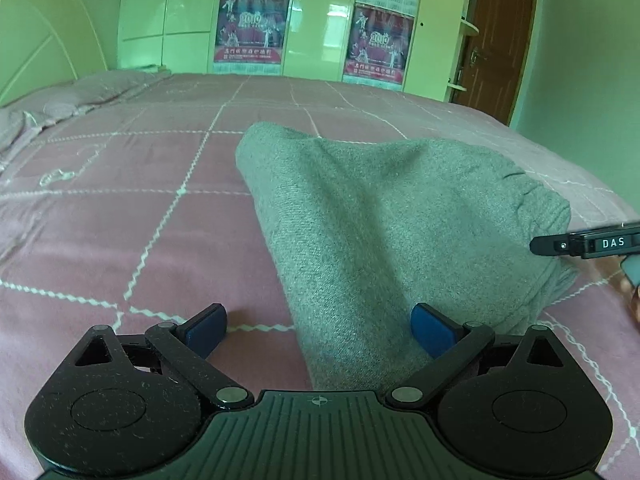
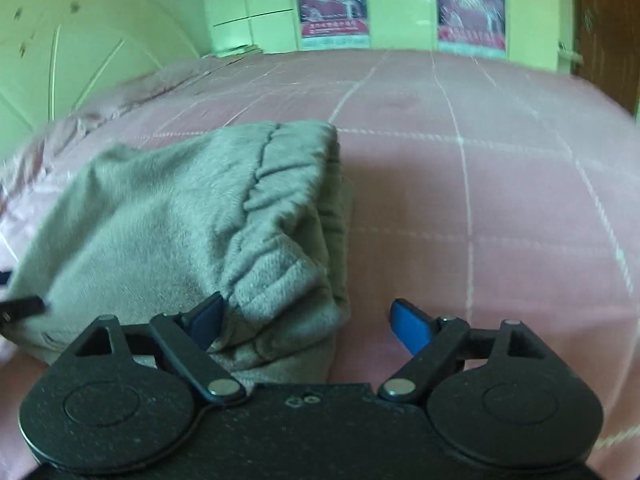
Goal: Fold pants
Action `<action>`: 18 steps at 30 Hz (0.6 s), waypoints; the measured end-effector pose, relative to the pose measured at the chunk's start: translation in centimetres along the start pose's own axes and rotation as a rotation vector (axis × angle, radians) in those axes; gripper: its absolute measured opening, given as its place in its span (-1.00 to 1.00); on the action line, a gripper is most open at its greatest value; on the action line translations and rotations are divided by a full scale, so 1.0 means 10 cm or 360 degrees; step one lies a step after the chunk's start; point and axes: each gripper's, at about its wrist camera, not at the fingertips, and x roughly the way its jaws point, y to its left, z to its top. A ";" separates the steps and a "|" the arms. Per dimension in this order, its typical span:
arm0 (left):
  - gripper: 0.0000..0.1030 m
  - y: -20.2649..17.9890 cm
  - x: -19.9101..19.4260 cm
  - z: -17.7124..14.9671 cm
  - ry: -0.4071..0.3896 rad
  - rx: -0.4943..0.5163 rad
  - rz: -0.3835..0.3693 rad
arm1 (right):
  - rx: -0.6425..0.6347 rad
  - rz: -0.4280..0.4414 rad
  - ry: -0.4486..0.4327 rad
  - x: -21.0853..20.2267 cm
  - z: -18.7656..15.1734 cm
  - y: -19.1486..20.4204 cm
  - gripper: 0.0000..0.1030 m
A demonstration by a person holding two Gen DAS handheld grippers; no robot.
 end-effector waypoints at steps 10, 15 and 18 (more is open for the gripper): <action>0.92 0.48 -0.16 0.08 -0.0120 -0.0254 0.0012 | -0.0030 -0.0017 -0.0229 -0.51 0.02 0.02 0.60; 0.92 0.53 0.00 0.32 -0.0155 -0.0314 0.0066 | -0.0142 -0.0106 -0.0427 -0.57 0.15 0.18 0.79; 0.92 0.44 0.14 0.61 -0.0201 -0.0302 0.0147 | -0.0217 -0.0165 -0.0436 -0.42 0.32 0.28 0.81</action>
